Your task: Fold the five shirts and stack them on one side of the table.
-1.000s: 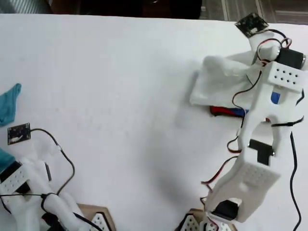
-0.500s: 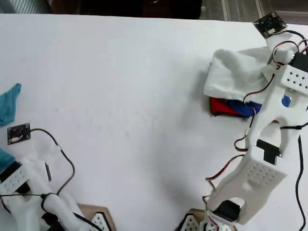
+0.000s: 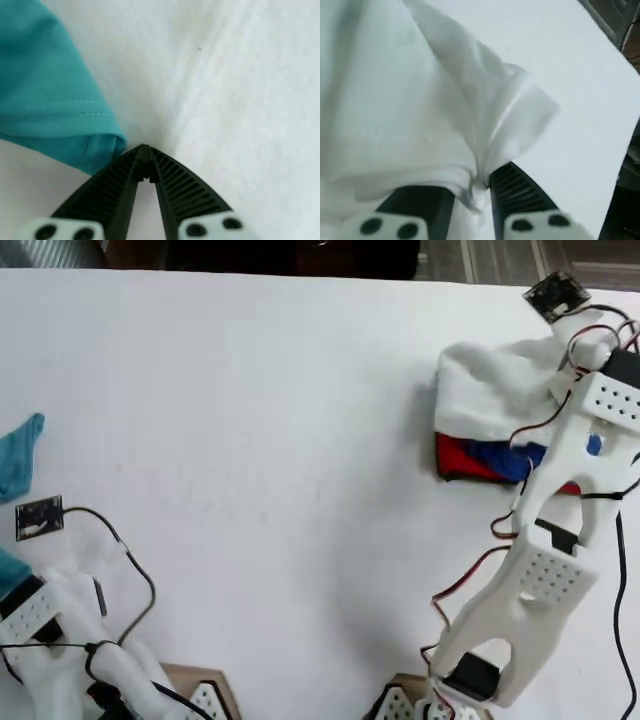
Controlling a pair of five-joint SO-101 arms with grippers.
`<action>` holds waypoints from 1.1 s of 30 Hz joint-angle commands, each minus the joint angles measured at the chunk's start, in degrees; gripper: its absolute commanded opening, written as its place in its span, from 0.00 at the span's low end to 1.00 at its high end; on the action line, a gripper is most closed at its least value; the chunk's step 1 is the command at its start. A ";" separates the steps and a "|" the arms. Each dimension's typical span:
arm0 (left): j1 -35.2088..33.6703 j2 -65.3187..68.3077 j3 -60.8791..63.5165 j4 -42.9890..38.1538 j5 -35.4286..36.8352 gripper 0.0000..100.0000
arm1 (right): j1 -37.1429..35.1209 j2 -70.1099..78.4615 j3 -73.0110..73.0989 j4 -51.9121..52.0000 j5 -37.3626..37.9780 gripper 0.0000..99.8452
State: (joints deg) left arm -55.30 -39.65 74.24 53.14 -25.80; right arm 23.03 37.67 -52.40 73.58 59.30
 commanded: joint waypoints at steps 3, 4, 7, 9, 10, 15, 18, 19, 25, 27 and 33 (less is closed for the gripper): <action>-0.79 -0.97 0.13 -0.79 0.18 0.03 | 2.15 3.74 -9.67 -0.92 0.26 0.02; -0.79 -0.97 0.13 -0.79 0.18 0.03 | 2.33 4.53 -10.20 -0.92 0.26 0.02; -0.79 -0.97 0.13 -0.79 0.18 0.03 | 2.95 6.11 -10.64 -0.92 0.26 0.02; -0.79 -0.97 0.13 -0.79 0.18 0.03 | 3.12 6.73 -10.64 -0.92 0.26 0.02; -0.79 -0.97 0.13 -0.79 0.18 0.03 | 3.30 6.81 -10.64 -0.92 0.18 0.02; -0.70 -0.97 0.13 -0.79 0.18 0.03 | 3.56 6.46 -10.90 -1.01 -3.52 0.15; -0.70 -0.97 0.13 -0.79 0.18 0.03 | 3.65 6.46 -13.71 -0.22 -8.18 0.26; -0.62 -0.97 0.13 -0.79 0.18 0.03 | 3.38 6.46 -14.77 0.66 -9.23 0.27; -0.53 -0.97 0.13 -0.79 0.18 0.03 | 1.10 6.46 -24.70 7.78 -19.69 0.28; -0.53 -0.97 0.13 -0.79 0.18 0.03 | -0.31 6.46 -28.48 12.26 -21.36 0.28; -0.70 -0.97 0.13 -0.79 0.18 0.03 | -8.40 6.99 -33.41 27.38 -18.55 0.26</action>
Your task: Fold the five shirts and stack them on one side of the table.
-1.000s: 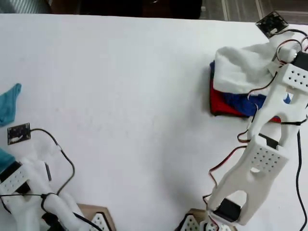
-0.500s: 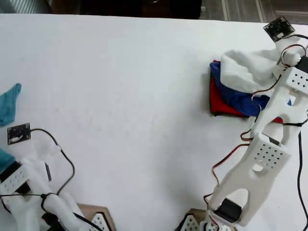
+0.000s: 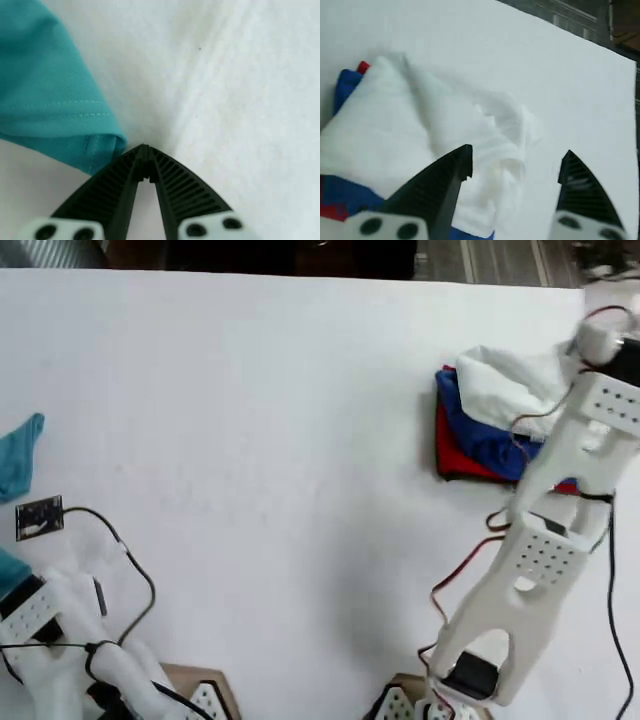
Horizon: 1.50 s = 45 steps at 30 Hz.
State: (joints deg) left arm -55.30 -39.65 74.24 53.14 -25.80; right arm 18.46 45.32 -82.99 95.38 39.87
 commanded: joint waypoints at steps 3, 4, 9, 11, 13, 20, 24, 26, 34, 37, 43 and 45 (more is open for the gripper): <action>-0.70 -0.97 0.13 -0.79 0.18 0.03 | -6.29 -0.66 0.44 5.85 0.62 0.16; -0.70 -0.97 0.13 -0.79 0.18 0.03 | -6.90 -0.66 1.67 5.85 0.62 0.11; -0.62 -0.97 0.13 -0.88 0.18 0.03 | -8.75 -0.57 10.81 5.76 0.70 0.03; -0.62 -0.97 0.13 -0.88 0.18 0.03 | -8.84 -0.66 14.59 5.76 0.62 0.02; -0.62 -0.97 0.13 -0.88 0.18 0.03 | -8.57 -1.10 18.64 5.76 0.79 0.03; -0.44 -0.97 0.13 -0.88 0.18 0.03 | -3.91 -1.19 27.78 5.85 3.60 0.02; -0.44 -0.97 0.13 -0.88 0.26 0.03 | 1.27 -1.19 28.40 5.85 12.48 0.02; -0.44 -0.97 0.13 -0.88 0.26 0.03 | 3.82 -1.19 28.40 5.85 16.44 0.02; -0.44 -0.97 0.13 -0.88 0.26 0.03 | 6.37 -1.19 28.40 5.85 21.63 0.02; -0.35 -0.97 0.13 -0.88 0.26 0.03 | 4.35 -1.27 28.13 5.85 21.27 0.02; -0.35 -0.97 0.13 -0.88 0.26 0.03 | -1.98 -6.73 28.48 5.85 14.15 0.02; -0.35 -0.97 0.13 -0.88 0.26 0.03 | -4.18 -9.01 28.48 5.85 12.04 0.02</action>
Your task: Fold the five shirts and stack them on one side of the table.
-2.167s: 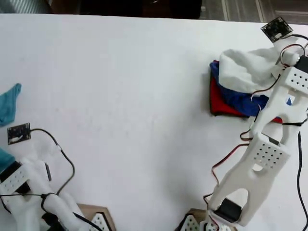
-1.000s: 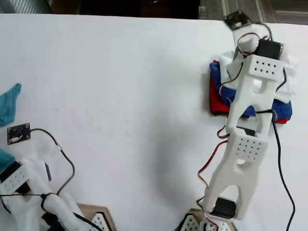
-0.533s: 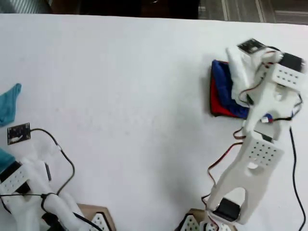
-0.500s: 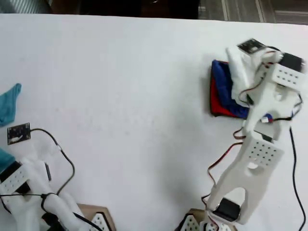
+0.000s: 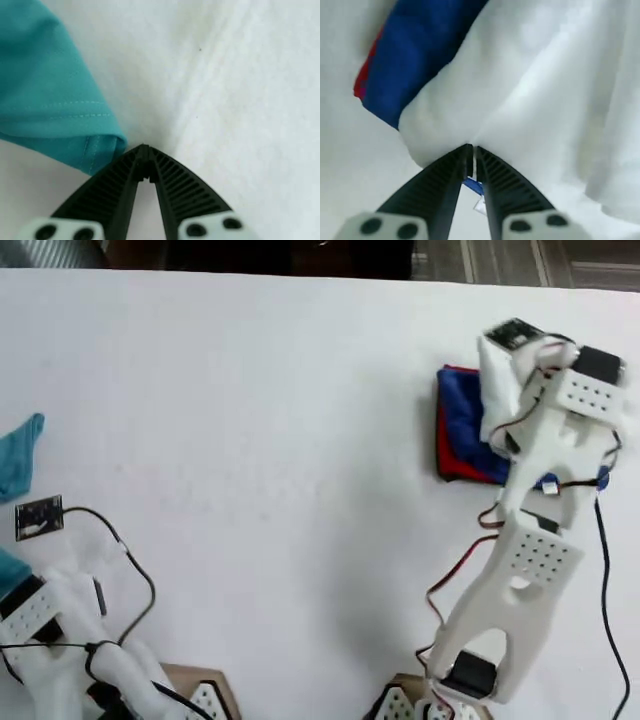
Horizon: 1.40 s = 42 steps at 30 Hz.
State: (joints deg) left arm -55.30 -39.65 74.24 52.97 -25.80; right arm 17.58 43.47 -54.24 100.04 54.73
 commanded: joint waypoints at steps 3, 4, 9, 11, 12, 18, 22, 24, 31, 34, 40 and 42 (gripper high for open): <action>-0.35 -0.97 0.04 -0.70 0.26 0.03 | -5.58 -9.98 -0.18 1.27 -5.89 0.02; -0.35 -0.97 0.04 -0.70 0.26 0.03 | -5.85 -10.77 0.00 1.27 -6.86 0.02; -0.35 -0.97 0.04 -0.70 0.26 0.03 | -6.11 -17.45 6.95 1.27 -7.21 0.02; -0.35 -0.97 0.04 -0.70 0.26 0.03 | -6.20 -20.88 10.20 1.27 -7.21 0.02; -0.35 -0.97 0.04 -0.70 0.26 0.03 | -6.29 -22.46 11.16 1.10 -7.21 0.02; -0.35 -0.97 0.04 -0.70 0.26 0.03 | -3.47 -23.87 13.45 -11.47 -7.82 0.02; -0.35 -0.97 0.04 -0.70 0.26 0.03 | -0.66 -17.89 17.32 -22.02 -7.74 0.02; -0.35 -0.97 0.04 -0.70 0.26 0.03 | 0.92 -14.73 17.05 -25.63 -7.74 0.02; -0.35 -0.97 0.04 -0.70 0.26 0.03 | 4.79 -5.93 10.20 -30.20 -7.38 0.02; -0.35 -0.97 0.04 -0.70 0.26 0.03 | 6.11 -2.59 5.19 -30.29 -7.38 0.02; -0.35 -0.97 0.04 -0.70 0.26 0.03 | 8.75 4.70 -7.21 -37.23 -7.74 0.02; -0.35 -0.97 0.04 -0.70 0.26 0.03 | 9.45 7.08 -10.55 -40.04 -7.82 0.02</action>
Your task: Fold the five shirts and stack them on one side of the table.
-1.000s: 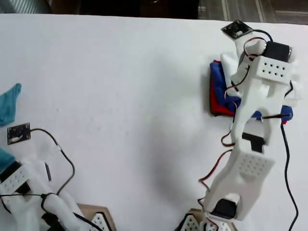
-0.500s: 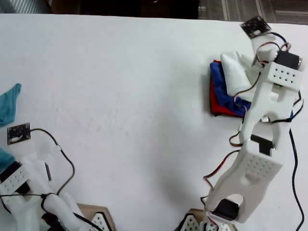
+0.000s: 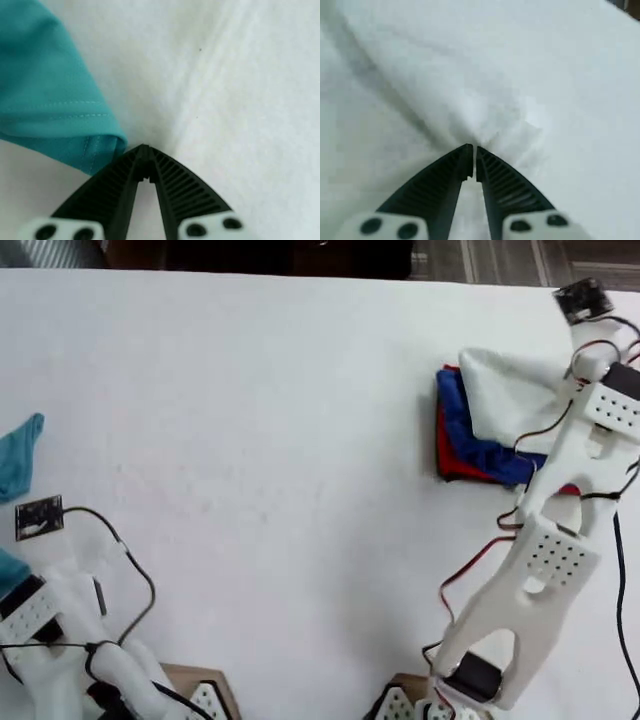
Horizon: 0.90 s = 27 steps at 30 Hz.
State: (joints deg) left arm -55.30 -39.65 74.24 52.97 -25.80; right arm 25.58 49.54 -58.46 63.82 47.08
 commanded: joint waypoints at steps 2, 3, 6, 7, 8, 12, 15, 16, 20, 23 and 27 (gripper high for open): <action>-0.35 -0.97 0.04 -0.70 0.26 0.03 | 2.07 3.21 -9.49 -6.11 -0.97 0.02; -0.35 -0.97 0.04 -0.70 0.26 0.03 | 2.51 4.09 -11.16 -6.99 -2.90 0.02; -0.35 -0.97 0.04 -0.70 0.26 0.03 | 4.09 5.67 -16.70 -7.69 -13.63 0.02; -0.35 -0.97 0.04 -0.70 0.26 0.03 | 4.62 5.76 -18.20 -7.25 -17.93 0.02; -0.35 -0.97 0.04 -0.70 0.26 0.03 | 5.05 5.76 -20.04 -6.02 -22.07 0.02; -0.35 -0.97 0.04 -0.70 0.26 0.03 | 5.85 5.32 -26.02 2.51 -32.79 0.02; -0.35 -0.97 0.04 -0.70 0.26 0.03 | 5.32 5.67 -29.36 10.07 -32.70 0.02; -0.35 -0.97 0.04 -0.70 0.26 0.03 | 5.05 5.67 -29.71 12.44 -31.65 0.02; -0.35 -0.97 0.04 -0.70 0.26 0.03 | 2.33 5.41 -30.42 23.60 -20.75 0.02; -0.35 -0.97 0.04 -0.70 0.26 0.03 | -0.92 4.79 -31.03 33.63 -12.57 0.02; -0.35 -0.97 0.13 -0.70 0.26 0.03 | -3.30 3.03 -31.91 37.76 -8.35 0.02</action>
State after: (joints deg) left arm -55.30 -39.65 74.24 52.97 -25.80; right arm 23.30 56.13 -87.65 99.43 36.35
